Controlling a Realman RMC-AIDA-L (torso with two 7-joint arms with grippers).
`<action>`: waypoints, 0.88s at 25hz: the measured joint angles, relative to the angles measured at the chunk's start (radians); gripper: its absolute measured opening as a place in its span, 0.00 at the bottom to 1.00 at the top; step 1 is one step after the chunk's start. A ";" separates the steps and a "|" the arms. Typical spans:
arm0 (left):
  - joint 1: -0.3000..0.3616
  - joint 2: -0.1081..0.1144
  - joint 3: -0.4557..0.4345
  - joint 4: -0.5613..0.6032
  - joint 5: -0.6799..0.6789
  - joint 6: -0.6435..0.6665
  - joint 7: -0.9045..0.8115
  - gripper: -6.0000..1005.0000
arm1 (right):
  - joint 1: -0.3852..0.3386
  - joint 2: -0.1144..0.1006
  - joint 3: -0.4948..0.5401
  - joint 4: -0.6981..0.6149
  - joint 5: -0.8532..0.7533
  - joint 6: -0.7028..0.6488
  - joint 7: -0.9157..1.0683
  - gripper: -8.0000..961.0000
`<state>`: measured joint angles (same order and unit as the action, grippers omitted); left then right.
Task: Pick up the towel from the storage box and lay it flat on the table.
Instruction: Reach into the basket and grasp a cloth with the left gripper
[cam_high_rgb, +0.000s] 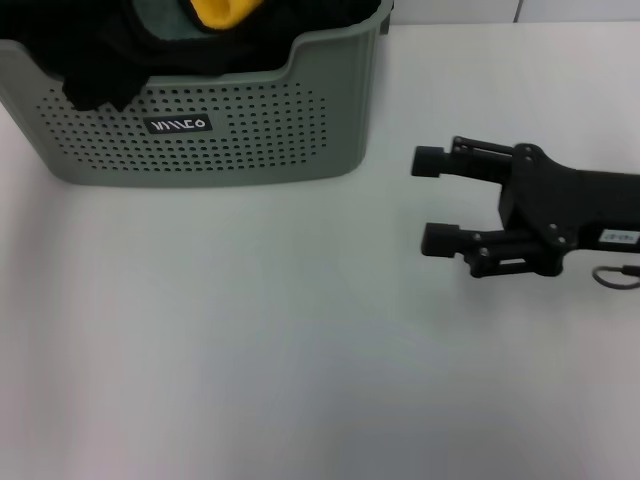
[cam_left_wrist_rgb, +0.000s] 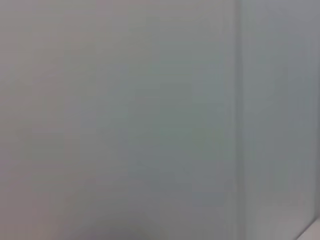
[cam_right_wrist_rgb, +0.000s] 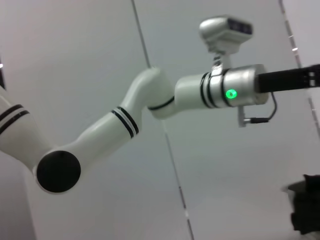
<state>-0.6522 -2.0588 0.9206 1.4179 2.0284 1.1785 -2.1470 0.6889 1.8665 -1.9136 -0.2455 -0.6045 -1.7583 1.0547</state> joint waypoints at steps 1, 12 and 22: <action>-0.023 -0.001 0.031 -0.005 0.082 -0.032 -0.054 0.79 | -0.015 0.000 0.009 0.001 0.000 0.000 -0.001 0.90; -0.150 -0.031 0.149 -0.093 0.524 -0.165 -0.336 0.79 | -0.077 0.010 0.069 0.000 -0.004 -0.026 -0.001 0.90; -0.147 -0.033 0.151 -0.124 0.597 -0.183 -0.368 0.76 | -0.084 0.016 0.073 -0.003 -0.004 -0.027 -0.001 0.90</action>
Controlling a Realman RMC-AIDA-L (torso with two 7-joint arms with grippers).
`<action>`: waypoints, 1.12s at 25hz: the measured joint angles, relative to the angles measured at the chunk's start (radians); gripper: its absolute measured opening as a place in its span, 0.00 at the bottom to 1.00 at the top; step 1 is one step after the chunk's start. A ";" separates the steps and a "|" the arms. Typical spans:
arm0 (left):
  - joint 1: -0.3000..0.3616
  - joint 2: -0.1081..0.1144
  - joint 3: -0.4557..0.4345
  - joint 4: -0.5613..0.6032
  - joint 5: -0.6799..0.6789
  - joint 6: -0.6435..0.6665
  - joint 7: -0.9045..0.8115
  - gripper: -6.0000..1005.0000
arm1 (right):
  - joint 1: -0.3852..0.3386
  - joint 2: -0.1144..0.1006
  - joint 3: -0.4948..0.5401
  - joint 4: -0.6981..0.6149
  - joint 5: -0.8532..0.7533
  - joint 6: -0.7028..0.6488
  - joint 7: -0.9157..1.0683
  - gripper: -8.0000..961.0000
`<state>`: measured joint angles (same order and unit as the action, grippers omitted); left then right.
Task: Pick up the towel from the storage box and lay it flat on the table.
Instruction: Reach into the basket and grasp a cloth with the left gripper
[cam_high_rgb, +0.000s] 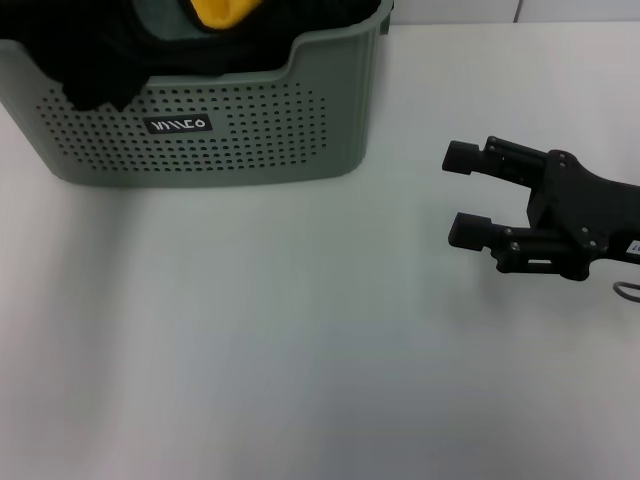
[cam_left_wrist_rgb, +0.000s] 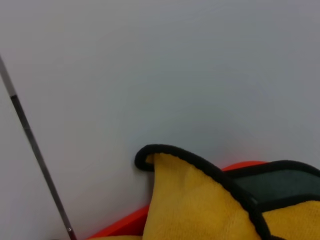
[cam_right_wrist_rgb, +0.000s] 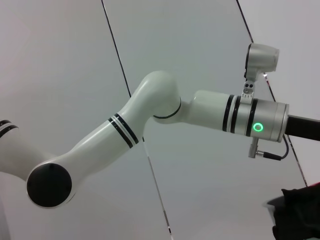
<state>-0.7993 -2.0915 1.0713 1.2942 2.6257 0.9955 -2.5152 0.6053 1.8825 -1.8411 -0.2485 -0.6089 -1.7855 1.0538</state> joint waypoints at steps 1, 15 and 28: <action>0.000 0.000 0.001 0.000 -0.001 0.000 -0.001 0.75 | -0.001 0.000 0.000 0.000 0.000 0.000 0.000 0.90; -0.001 -0.002 0.036 -0.014 -0.009 -0.026 0.025 0.49 | -0.006 0.007 0.001 0.000 0.008 0.000 -0.010 0.90; 0.114 -0.001 0.055 0.084 -0.214 -0.058 0.150 0.07 | -0.060 0.010 0.071 0.002 0.003 -0.026 -0.037 0.90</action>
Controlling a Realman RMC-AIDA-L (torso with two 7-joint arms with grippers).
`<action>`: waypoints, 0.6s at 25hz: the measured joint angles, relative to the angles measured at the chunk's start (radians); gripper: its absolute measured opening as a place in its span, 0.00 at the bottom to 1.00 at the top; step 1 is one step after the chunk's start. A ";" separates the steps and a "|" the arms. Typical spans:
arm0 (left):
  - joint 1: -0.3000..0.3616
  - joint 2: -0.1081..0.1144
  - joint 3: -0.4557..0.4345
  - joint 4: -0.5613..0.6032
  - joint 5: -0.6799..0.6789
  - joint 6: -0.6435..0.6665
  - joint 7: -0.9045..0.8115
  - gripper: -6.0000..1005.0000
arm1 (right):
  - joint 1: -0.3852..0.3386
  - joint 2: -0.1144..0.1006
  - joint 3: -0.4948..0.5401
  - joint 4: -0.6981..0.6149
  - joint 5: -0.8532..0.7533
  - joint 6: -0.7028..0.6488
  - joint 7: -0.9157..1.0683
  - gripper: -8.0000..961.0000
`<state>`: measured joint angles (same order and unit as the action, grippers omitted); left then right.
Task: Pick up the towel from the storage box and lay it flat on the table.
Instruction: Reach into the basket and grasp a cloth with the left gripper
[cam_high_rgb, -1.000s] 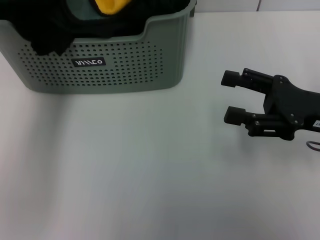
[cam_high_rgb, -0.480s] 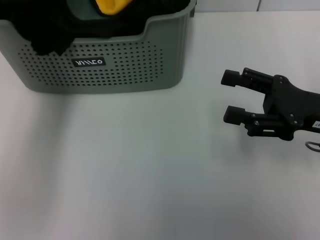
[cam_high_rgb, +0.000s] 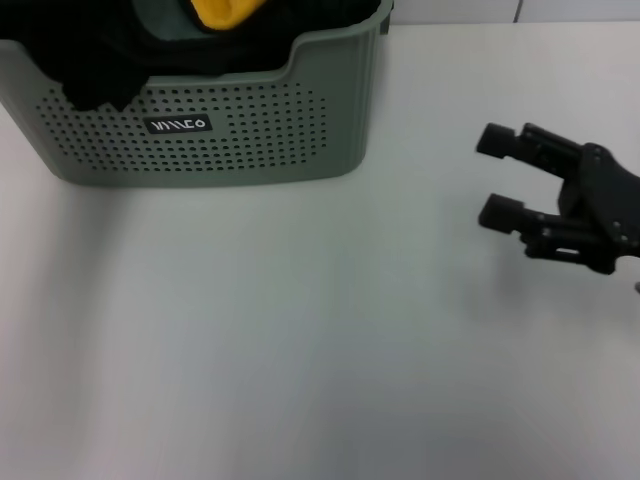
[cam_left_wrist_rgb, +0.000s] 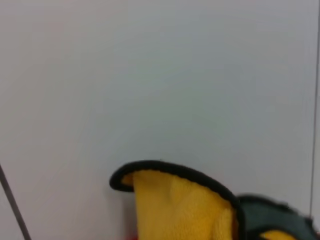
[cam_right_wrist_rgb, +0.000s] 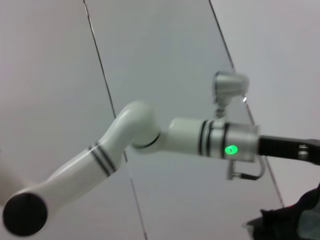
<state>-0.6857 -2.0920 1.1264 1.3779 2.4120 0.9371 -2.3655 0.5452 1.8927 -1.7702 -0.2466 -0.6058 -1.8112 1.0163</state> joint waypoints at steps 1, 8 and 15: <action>0.028 0.000 0.001 0.036 -0.045 0.000 0.027 0.07 | -0.008 0.000 0.015 0.000 0.000 -0.008 -0.007 0.89; 0.276 0.004 -0.006 0.272 -0.595 0.109 0.409 0.04 | -0.064 -0.002 0.119 0.000 0.000 -0.075 -0.077 0.88; 0.331 0.034 -0.285 0.351 -0.980 0.542 0.517 0.04 | -0.081 -0.022 0.177 -0.001 0.004 -0.121 -0.126 0.87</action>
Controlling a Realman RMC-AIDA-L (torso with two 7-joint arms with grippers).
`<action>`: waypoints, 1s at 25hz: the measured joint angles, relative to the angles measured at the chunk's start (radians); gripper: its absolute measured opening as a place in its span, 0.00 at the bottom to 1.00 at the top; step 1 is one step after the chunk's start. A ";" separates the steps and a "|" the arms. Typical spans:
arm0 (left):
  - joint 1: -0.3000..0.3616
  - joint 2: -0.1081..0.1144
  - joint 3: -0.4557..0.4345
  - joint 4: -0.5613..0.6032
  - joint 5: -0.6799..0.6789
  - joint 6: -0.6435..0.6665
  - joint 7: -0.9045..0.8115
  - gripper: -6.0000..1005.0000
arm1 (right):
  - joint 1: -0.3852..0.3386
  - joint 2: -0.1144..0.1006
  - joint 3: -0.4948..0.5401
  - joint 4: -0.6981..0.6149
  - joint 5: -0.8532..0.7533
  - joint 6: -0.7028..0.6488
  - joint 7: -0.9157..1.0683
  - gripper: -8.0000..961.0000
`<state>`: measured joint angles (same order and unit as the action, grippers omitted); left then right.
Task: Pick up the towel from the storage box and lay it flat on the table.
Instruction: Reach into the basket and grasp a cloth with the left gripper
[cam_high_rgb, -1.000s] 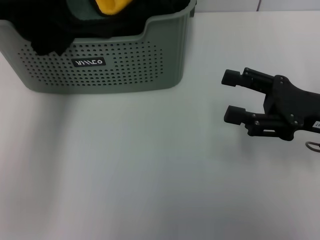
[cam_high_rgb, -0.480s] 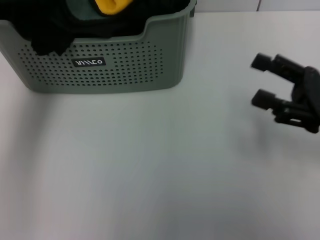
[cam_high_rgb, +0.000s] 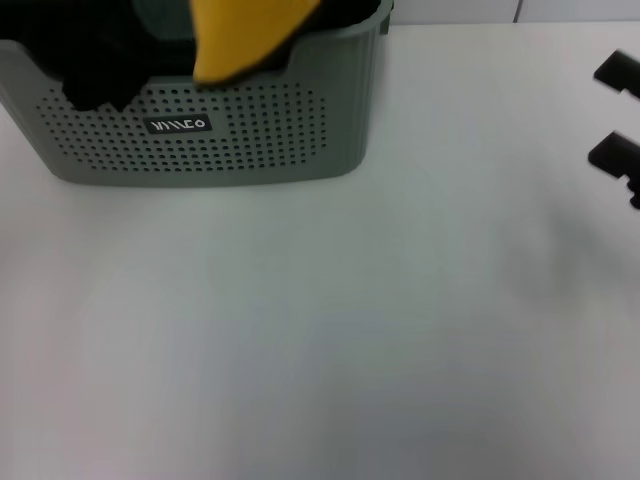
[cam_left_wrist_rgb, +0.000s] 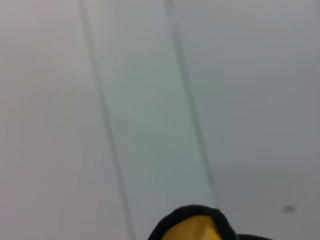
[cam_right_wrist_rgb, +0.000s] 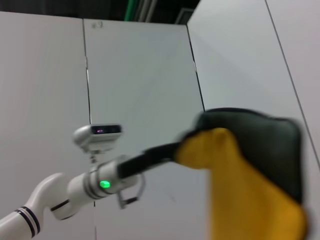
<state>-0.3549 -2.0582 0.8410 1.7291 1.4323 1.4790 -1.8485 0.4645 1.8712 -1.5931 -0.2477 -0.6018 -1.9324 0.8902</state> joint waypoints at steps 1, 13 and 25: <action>-0.007 0.007 -0.043 -0.002 -0.029 0.066 -0.001 0.04 | 0.003 -0.001 0.005 0.000 0.000 -0.005 -0.002 0.87; 0.004 0.074 -0.178 -0.031 -0.045 0.518 0.117 0.04 | 0.087 -0.072 0.038 -0.082 -0.030 -0.023 0.241 0.82; 0.035 0.076 -0.029 -0.075 -0.058 0.548 0.276 0.05 | 0.209 -0.054 0.040 -0.061 -0.169 0.016 0.418 0.77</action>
<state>-0.3197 -1.9818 0.8123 1.6544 1.3741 2.0268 -1.5730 0.6734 1.8175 -1.5532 -0.3083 -0.7706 -1.9166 1.3083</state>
